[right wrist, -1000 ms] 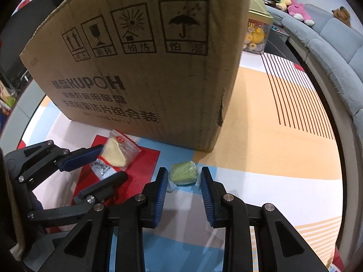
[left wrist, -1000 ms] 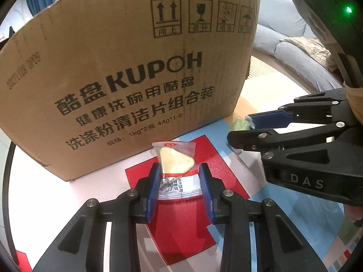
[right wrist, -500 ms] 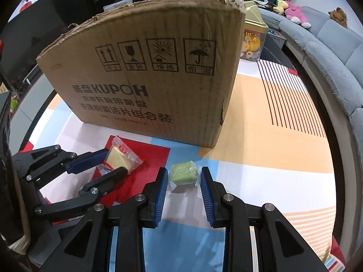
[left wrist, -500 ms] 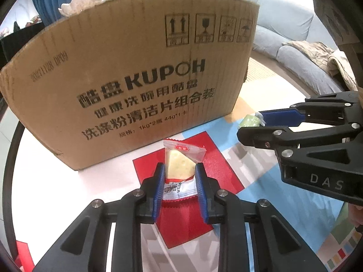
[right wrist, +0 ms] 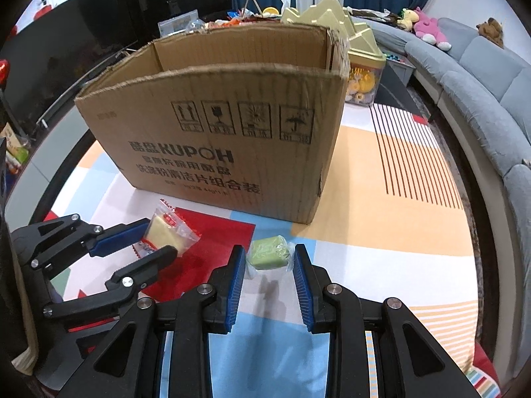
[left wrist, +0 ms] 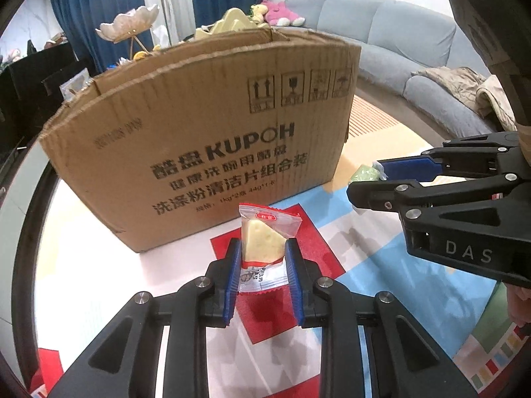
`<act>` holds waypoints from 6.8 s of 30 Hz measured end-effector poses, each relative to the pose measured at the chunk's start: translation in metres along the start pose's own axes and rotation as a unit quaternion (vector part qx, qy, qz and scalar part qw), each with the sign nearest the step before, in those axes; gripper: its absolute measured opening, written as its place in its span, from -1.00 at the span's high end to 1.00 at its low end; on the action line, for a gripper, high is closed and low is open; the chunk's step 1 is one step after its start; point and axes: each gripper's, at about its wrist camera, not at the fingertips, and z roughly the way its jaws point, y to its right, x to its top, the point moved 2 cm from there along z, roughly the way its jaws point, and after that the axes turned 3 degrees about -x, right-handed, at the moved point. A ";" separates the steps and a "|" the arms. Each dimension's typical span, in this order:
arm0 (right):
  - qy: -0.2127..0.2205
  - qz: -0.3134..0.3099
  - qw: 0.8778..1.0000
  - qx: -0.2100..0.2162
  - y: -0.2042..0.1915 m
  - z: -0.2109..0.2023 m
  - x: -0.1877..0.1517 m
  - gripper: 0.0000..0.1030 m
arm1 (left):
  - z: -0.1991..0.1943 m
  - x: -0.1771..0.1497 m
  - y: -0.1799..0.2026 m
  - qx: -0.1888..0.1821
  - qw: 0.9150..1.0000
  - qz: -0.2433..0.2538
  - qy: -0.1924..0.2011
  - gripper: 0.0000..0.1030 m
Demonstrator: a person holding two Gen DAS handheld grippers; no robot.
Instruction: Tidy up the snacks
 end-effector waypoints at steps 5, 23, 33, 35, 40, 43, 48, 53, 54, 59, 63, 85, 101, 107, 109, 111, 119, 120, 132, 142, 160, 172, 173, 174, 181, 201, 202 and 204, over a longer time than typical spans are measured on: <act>0.013 -0.004 1.000 -0.001 -0.005 -0.018 0.006 0.40 | -0.020 0.005 -0.005 0.010 1.000 -0.007 0.016 0.48; 0.080 -0.021 0.997 0.001 -0.029 -0.079 0.043 0.40 | -0.091 0.039 -0.027 0.054 0.994 -0.038 0.086 0.48; 0.116 -0.023 0.993 -0.003 -0.033 -0.107 0.069 0.40 | -0.118 0.075 -0.037 0.070 0.989 -0.041 0.127 0.48; 0.122 -0.022 0.992 -0.004 -0.033 -0.112 0.075 0.40 | -0.122 0.080 -0.040 0.074 0.987 -0.043 0.133 0.48; 0.137 -0.020 0.990 -0.008 -0.034 -0.122 0.088 0.40 | -0.129 0.095 -0.045 0.081 0.985 -0.046 0.143 0.48; 0.145 -0.021 0.989 -0.009 -0.036 -0.127 0.096 0.40 | -0.133 0.103 -0.047 0.085 0.984 -0.046 0.149 0.48; 0.158 -0.022 0.987 -0.014 -0.038 -0.136 0.107 0.40 | -0.137 0.116 -0.050 0.091 0.982 -0.048 0.157 0.48; 0.168 -0.015 0.985 -0.023 -0.037 -0.140 0.117 0.40 | -0.139 0.125 -0.056 0.098 0.980 -0.060 0.161 0.48; 0.170 -0.012 0.985 -0.025 -0.037 -0.141 0.119 0.40 | -0.139 0.128 -0.058 0.100 0.980 -0.064 0.162 0.48; 0.176 -0.004 0.984 -0.033 -0.037 -0.141 0.131 0.40 | -0.135 0.135 -0.064 0.107 0.978 -0.072 0.163 0.48; 0.178 0.002 0.983 -0.037 -0.037 -0.139 0.139 0.40 | -0.130 0.140 -0.070 0.111 0.978 -0.079 0.161 0.48; 0.150 0.033 0.987 -0.055 -0.018 -0.096 0.160 0.40 | -0.080 0.158 -0.095 0.120 0.978 -0.111 0.130 0.48; 0.113 0.035 0.992 -0.047 -0.015 -0.052 0.169 0.40 | -0.046 0.159 -0.107 0.110 0.982 -0.119 0.100 0.44; 0.109 0.031 0.993 -0.042 -0.017 -0.047 0.169 0.32 | -0.042 0.156 -0.112 0.113 0.981 -0.125 0.095 0.25; 0.109 0.030 0.993 -0.044 -0.017 -0.047 0.170 0.09 | -0.043 0.155 -0.113 0.116 0.980 -0.126 0.097 0.09; 0.112 0.031 0.992 -0.047 -0.017 -0.049 0.170 -0.27 | -0.044 0.154 -0.115 0.119 0.980 -0.127 0.097 0.02; 0.120 0.041 0.990 -0.059 -0.012 -0.058 0.170 -0.46 | -0.055 0.152 -0.117 0.133 0.977 -0.130 0.105 -0.29; 0.120 0.042 0.990 -0.060 -0.011 -0.059 0.170 -0.46 | -0.057 0.152 -0.117 0.134 0.977 -0.130 0.106 -0.34; 0.137 0.046 0.987 -0.076 -0.013 -0.088 0.164 -0.55 | -0.093 0.144 -0.120 0.157 0.969 -0.142 0.126 -0.71; 0.157 0.045 0.983 -0.088 -0.018 -0.119 0.153 -0.65 | -0.125 0.137 -0.114 0.165 0.966 -0.142 0.143 -0.77; 0.174 0.054 0.979 -0.094 -0.018 -0.159 0.117 -0.67 | -0.163 0.109 -0.088 0.164 0.966 -0.141 0.143 -0.77; 0.175 0.062 0.979 -0.089 -0.018 -0.178 0.083 -0.67 | -0.186 0.075 -0.064 0.156 0.969 -0.138 0.130 -0.77; 0.175 0.063 0.979 -0.088 -0.018 -0.180 0.079 -0.67 | -0.187 0.072 -0.061 0.156 0.970 -0.138 0.129 -0.77; 0.176 0.064 0.978 -0.088 -0.018 -0.182 0.074 -0.67 | -0.189 0.068 -0.058 0.155 0.970 -0.138 0.128 -0.77; 0.182 0.054 0.978 -0.088 -0.023 -0.197 0.046 -0.67 | -0.201 0.046 -0.040 0.152 0.972 -0.133 0.122 -0.77; 0.163 0.064 0.981 -0.084 -0.037 -0.224 -0.045 -0.67 | -0.235 -0.027 -0.008 0.163 0.967 -0.159 0.113 -0.78; 0.164 0.062 0.981 -0.084 -0.038 -0.225 -0.050 -0.67 | -0.236 -0.033 -0.006 0.166 0.966 -0.163 0.112 -0.78; 0.168 0.057 0.980 -0.086 -0.040 -0.229 -0.057 -0.67 | -0.238 -0.041 -0.004 0.171 0.965 -0.165 0.111 -0.78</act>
